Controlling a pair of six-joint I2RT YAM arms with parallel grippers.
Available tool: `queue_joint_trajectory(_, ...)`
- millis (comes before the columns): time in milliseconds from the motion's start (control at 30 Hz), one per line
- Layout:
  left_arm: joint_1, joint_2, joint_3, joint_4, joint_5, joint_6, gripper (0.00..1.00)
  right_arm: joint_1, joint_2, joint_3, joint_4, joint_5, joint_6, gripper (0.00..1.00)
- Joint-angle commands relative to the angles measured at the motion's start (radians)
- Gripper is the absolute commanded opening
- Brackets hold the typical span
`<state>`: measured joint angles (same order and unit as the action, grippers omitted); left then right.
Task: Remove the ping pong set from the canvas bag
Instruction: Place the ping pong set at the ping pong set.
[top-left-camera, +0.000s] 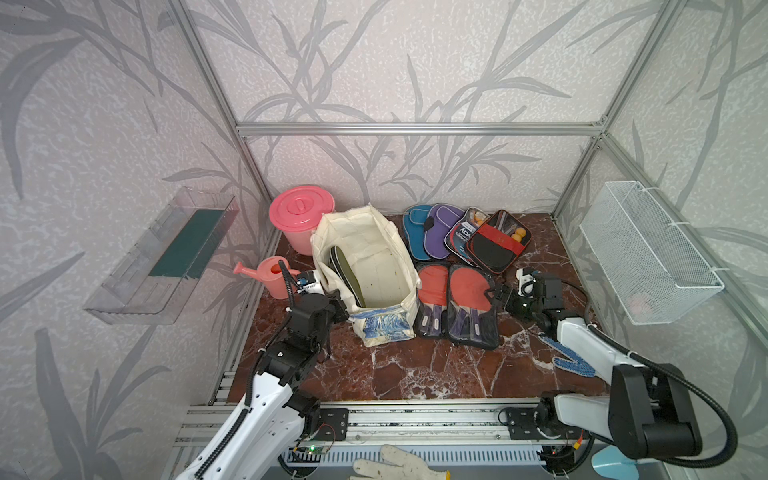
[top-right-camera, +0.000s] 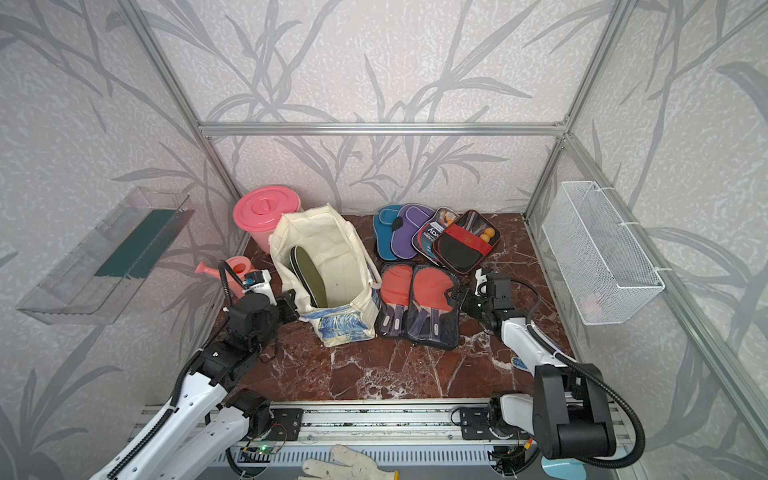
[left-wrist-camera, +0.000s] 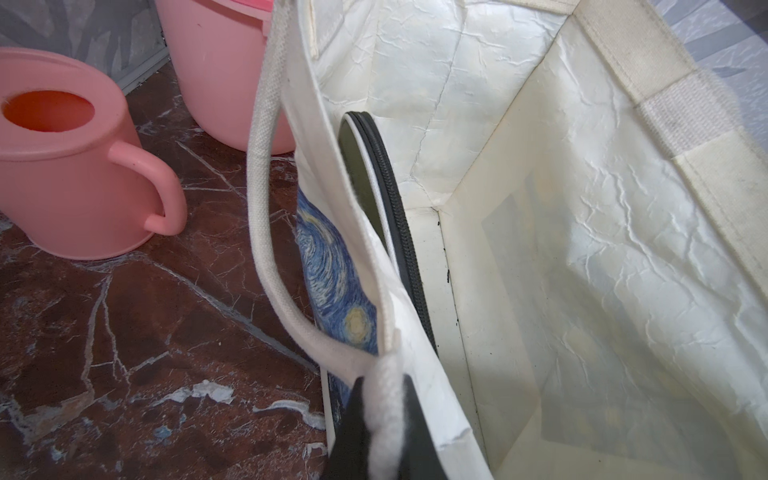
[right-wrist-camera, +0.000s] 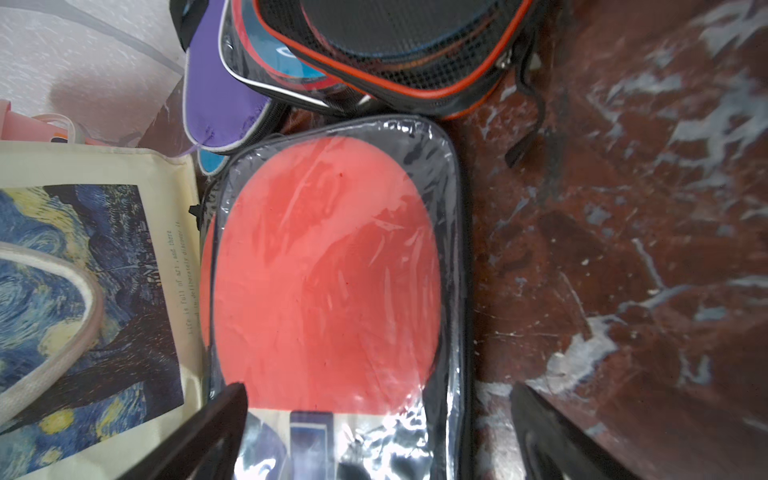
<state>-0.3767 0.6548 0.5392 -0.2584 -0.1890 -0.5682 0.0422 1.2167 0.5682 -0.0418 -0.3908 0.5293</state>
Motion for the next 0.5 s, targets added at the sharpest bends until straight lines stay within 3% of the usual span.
queue_joint_trajectory(0,0.0,-0.024,0.015,-0.022,0.013,0.006,0.0,0.039,-0.067,0.097,-0.1,0.043,-0.051,0.99)
queue_joint_trajectory(233,-0.001,-0.043,0.012,-0.027,0.017,0.003,0.0,0.242,-0.106,0.31,-0.244,0.135,-0.147,0.98)
queue_joint_trajectory(467,-0.001,-0.052,-0.002,-0.019,0.018,0.005,0.0,0.481,-0.004,0.643,-0.345,0.169,-0.282,0.98)
